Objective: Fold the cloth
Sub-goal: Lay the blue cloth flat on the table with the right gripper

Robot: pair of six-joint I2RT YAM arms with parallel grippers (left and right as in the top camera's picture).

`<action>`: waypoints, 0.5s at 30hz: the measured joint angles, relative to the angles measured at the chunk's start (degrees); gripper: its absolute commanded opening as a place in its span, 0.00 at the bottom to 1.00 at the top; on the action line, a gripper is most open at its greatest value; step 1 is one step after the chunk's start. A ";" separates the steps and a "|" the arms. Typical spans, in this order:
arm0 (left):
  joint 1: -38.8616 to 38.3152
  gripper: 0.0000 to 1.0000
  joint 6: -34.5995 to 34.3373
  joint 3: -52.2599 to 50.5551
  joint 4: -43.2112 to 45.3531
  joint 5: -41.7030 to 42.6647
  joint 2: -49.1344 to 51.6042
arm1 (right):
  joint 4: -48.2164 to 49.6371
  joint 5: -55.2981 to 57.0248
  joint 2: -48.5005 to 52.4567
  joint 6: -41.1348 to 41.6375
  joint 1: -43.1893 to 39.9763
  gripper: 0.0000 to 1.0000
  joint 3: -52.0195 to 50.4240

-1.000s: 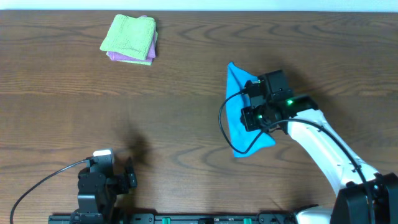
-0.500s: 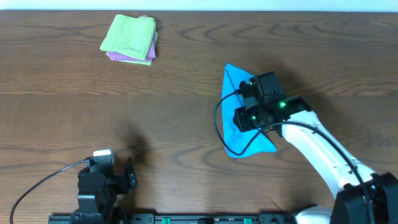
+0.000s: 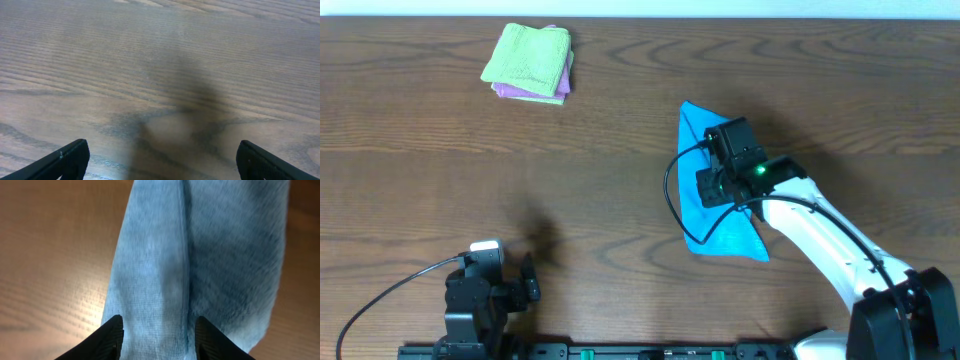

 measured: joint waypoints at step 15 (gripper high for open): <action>0.00 0.95 -0.02 0.00 -0.02 0.00 0.00 | -2.40 -9.07 0.00 0.20 0.00 0.48 0.00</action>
